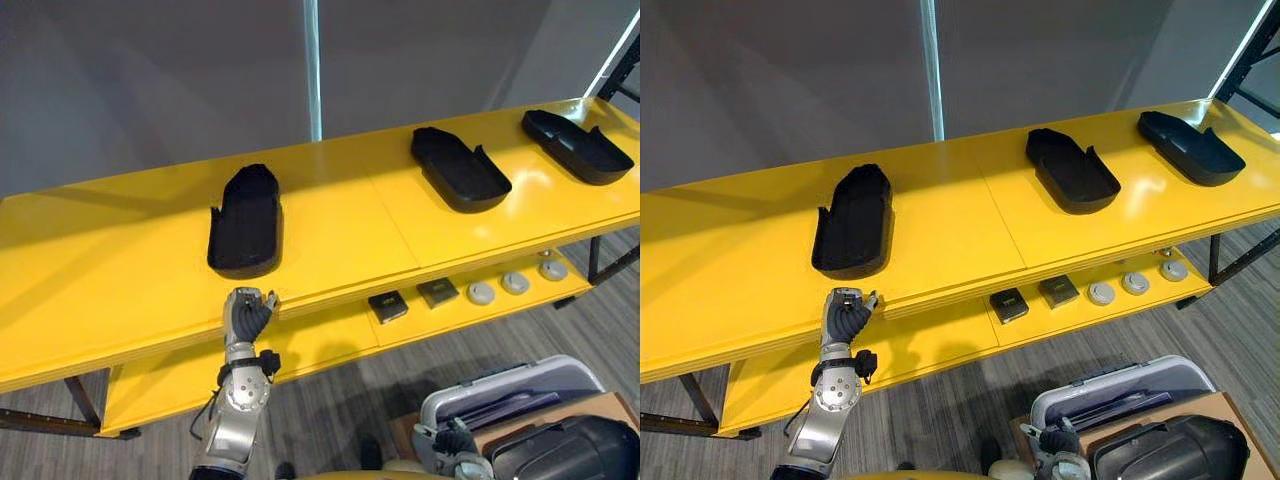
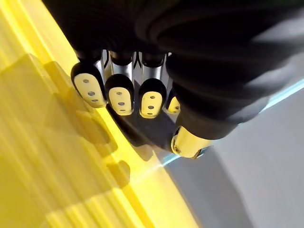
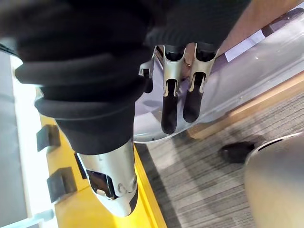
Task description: Walk over and take plastic housings, then place them on the shelf
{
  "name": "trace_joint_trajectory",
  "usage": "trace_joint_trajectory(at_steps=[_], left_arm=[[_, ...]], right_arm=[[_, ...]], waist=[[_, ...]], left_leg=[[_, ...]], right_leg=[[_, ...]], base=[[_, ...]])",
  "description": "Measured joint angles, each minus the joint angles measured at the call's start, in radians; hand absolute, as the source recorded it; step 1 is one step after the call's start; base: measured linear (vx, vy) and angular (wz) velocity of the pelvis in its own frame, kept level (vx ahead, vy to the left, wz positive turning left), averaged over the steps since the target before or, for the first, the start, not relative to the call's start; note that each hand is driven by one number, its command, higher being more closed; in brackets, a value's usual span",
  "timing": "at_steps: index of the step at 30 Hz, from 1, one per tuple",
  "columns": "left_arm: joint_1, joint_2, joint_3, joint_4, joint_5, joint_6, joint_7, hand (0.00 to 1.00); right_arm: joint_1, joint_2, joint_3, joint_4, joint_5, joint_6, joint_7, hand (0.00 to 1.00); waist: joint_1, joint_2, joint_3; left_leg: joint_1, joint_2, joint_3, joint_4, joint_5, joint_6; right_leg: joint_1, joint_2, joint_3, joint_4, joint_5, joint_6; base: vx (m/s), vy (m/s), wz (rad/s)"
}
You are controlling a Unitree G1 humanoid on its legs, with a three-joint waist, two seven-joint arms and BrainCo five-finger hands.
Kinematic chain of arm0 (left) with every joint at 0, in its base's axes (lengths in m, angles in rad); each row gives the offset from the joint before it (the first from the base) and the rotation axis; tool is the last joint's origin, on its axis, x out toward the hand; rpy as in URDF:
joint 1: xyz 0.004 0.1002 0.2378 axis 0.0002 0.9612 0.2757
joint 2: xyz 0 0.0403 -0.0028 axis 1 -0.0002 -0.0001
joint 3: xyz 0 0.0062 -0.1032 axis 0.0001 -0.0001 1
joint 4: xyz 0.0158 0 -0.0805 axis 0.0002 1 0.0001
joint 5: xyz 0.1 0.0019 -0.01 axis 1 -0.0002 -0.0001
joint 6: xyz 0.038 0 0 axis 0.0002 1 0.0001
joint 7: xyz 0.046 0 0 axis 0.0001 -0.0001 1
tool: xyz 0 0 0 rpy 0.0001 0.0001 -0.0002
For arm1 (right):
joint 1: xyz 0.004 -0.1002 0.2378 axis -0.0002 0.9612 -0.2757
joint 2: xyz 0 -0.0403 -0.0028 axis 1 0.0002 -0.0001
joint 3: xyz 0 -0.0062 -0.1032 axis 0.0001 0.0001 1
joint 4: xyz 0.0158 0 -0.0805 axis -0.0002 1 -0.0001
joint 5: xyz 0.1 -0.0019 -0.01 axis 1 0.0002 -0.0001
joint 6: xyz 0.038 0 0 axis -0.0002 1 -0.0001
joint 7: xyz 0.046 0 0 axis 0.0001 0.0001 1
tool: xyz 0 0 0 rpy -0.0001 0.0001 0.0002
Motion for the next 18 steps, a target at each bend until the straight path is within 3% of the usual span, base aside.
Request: trace_joint_trajectory(at_steps=[18], left_arm=[[-0.193, 0.022, 0.042, 0.207, 0.001, 0.060, -0.001, 1.00]], right_arm=[[-0.002, -0.002, -0.009, -0.004, -0.021, 0.009, 0.002, 0.00]], waist=[[-0.009, 0.001, 0.000]], left_leg=[[0.000, -0.008, 0.017, -0.004, 0.000, 0.000]], right_leg=[[0.013, -0.003, 0.020, -0.053, 0.032, 0.003]], base=[[-0.02, 0.007, -0.03]])
